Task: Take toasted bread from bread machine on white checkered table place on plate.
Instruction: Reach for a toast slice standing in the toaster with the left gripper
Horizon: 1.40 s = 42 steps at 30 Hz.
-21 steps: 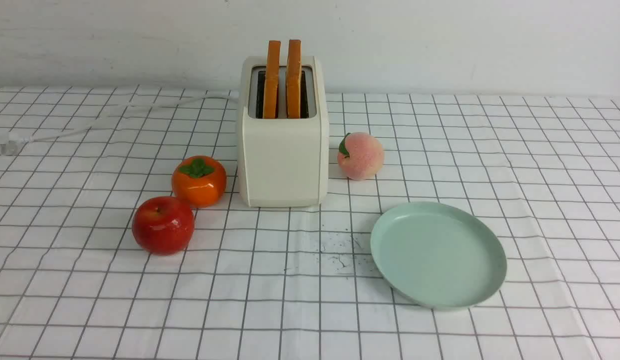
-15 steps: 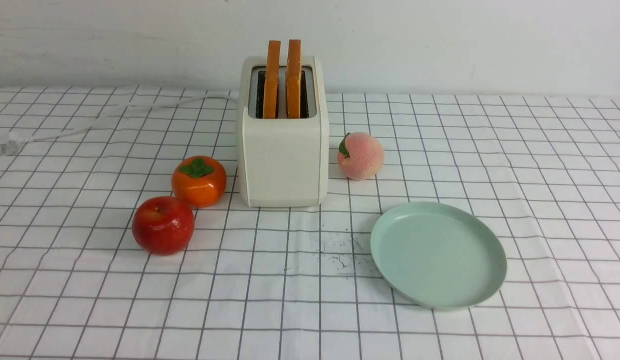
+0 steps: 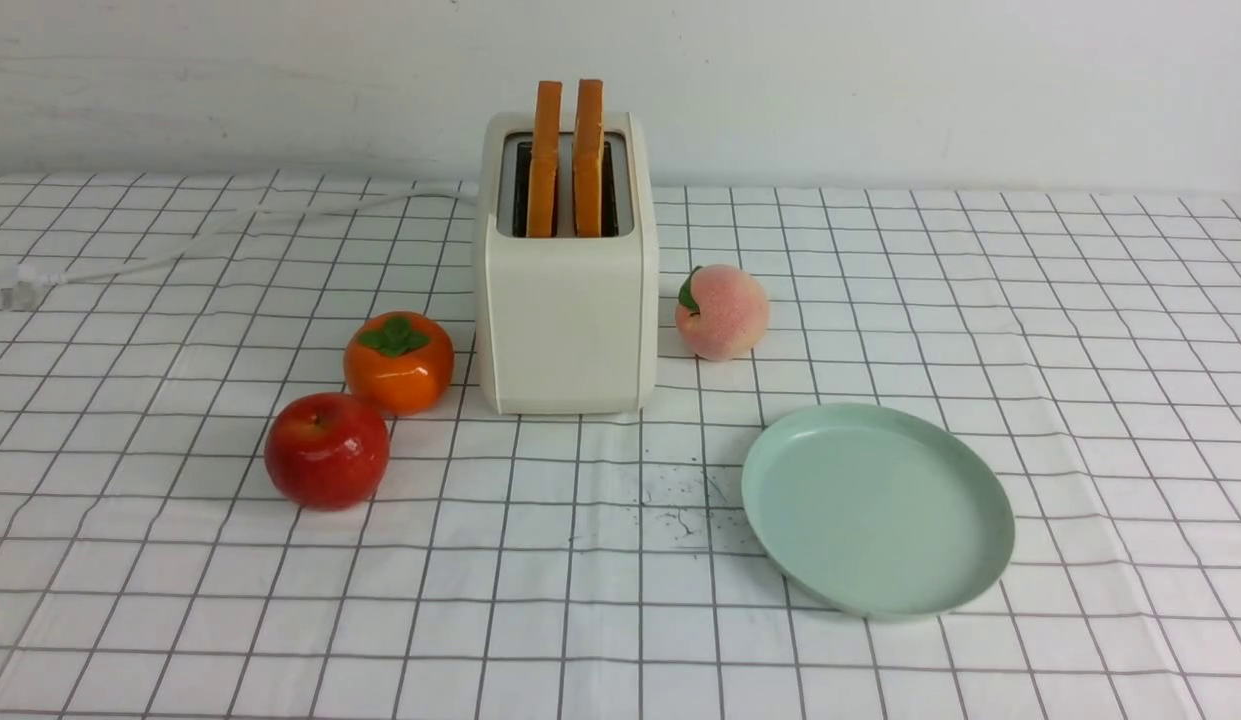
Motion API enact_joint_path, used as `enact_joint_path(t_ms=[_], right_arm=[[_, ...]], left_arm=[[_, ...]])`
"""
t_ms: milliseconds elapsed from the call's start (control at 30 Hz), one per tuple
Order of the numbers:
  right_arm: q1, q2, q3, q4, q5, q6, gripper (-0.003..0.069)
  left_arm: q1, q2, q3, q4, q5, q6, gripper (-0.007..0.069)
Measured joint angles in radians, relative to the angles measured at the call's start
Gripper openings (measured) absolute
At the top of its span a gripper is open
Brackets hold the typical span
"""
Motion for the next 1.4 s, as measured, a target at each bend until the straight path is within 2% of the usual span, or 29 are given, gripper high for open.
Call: enact_joint_path(t_ms=[500, 600, 700, 733, 767, 833, 933, 1000, 1100, 1133, 1167, 1200, 1233, 1333, 1400], right_arm=[[0.0, 0.0, 0.0, 0.0, 0.0, 0.0, 0.024], [0.0, 0.0, 0.0, 0.0, 0.0, 0.0, 0.024], [0.0, 0.0, 0.0, 0.0, 0.0, 0.0, 0.024], [0.0, 0.0, 0.0, 0.0, 0.0, 0.0, 0.024], [0.0, 0.0, 0.0, 0.0, 0.0, 0.0, 0.024], [0.0, 0.0, 0.0, 0.0, 0.0, 0.0, 0.024], [0.0, 0.0, 0.0, 0.0, 0.0, 0.0, 0.024], [0.0, 0.0, 0.0, 0.0, 0.0, 0.0, 0.024], [0.0, 0.0, 0.0, 0.0, 0.0, 0.0, 0.024], [0.0, 0.0, 0.0, 0.0, 0.0, 0.0, 0.024], [0.0, 0.0, 0.0, 0.0, 0.0, 0.0, 0.024], [0.0, 0.0, 0.0, 0.0, 0.0, 0.0, 0.024], [0.0, 0.0, 0.0, 0.0, 0.0, 0.0, 0.024], [0.0, 0.0, 0.0, 0.0, 0.0, 0.0, 0.024], [0.0, 0.0, 0.0, 0.0, 0.0, 0.0, 0.024]], left_arm=[[0.0, 0.0, 0.0, -0.005, -0.038, -0.003, 0.0238], [0.0, 0.0, 0.0, -0.11, -0.125, -0.066, 0.0238], [0.0, 0.0, 0.0, -0.352, -0.247, -0.206, 0.0238], [0.0, 0.0, 0.0, -0.364, -0.254, -0.206, 0.0238], [0.0, 0.0, 0.0, -0.454, -0.323, -0.234, 0.0238], [0.0, 0.0, 0.0, -0.523, -0.406, -0.247, 0.0234], [0.0, 0.0, -0.028, -0.571, -0.407, -0.251, 0.0206], [0.0, 0.024, -0.123, -0.568, -0.324, -0.215, 0.014], [0.0, 0.169, -0.334, -0.482, -0.121, -0.118, 0.0029], [0.0, 0.196, -0.349, -0.476, -0.105, -0.111, 0.0022], [0.0, 0.314, -0.466, -0.422, 0.023, -0.094, -0.0013], [0.0, 0.393, -0.538, -0.386, 0.105, -0.086, -0.0013], [0.0, 0.393, -0.552, -0.379, 0.122, -0.086, -0.0013], [0.0, 0.696, -0.783, -0.253, 0.381, -0.064, -0.0013], [0.0, 0.787, -0.848, -0.229, 0.423, -0.054, -0.0013]])
